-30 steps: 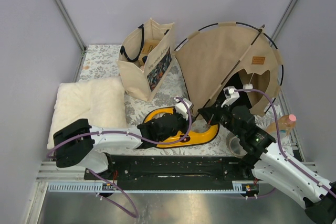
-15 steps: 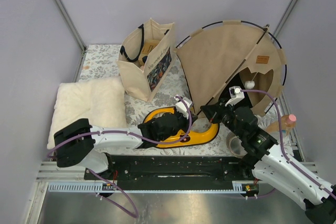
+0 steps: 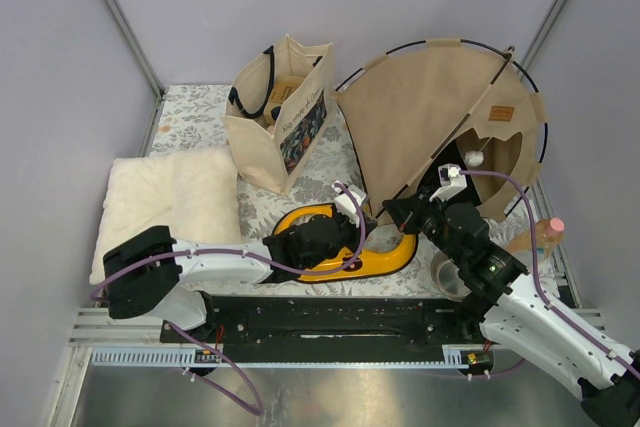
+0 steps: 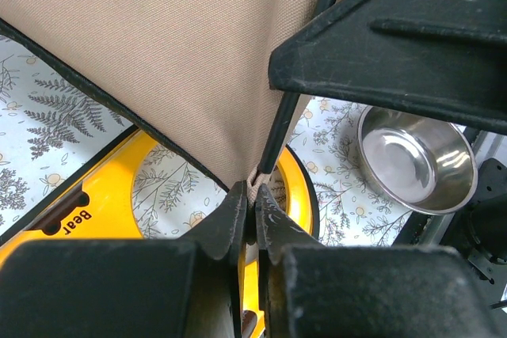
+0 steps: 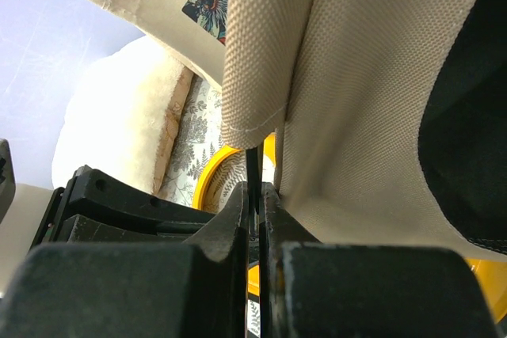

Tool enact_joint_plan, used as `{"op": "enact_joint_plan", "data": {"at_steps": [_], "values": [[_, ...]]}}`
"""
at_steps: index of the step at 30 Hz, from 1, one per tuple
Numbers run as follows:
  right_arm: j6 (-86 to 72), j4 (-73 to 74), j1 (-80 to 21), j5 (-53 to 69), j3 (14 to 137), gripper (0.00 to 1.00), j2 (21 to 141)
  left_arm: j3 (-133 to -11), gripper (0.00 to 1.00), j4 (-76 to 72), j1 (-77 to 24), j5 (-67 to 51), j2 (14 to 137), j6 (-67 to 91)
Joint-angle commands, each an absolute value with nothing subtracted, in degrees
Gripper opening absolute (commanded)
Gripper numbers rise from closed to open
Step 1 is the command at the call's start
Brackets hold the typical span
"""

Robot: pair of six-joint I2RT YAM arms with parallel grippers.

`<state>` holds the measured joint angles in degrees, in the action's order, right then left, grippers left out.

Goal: Set up the pet tent

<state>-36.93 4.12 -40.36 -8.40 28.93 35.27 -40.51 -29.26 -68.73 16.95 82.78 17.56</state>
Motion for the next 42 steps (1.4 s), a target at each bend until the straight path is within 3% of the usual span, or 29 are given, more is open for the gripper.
{"op": "enact_joint_plan", "data": {"at_steps": [1,42], "values": [[-37.9,-0.7,-39.4,-18.4,31.4,0.00,34.9,-41.0,0.00,-26.0,-70.0,14.6,83.8,17.8],[-28.4,0.5,-39.5,-13.8,27.2,0.00,36.4,-44.6,0.00,-23.8,-70.2,15.7,83.7,16.7]]}}
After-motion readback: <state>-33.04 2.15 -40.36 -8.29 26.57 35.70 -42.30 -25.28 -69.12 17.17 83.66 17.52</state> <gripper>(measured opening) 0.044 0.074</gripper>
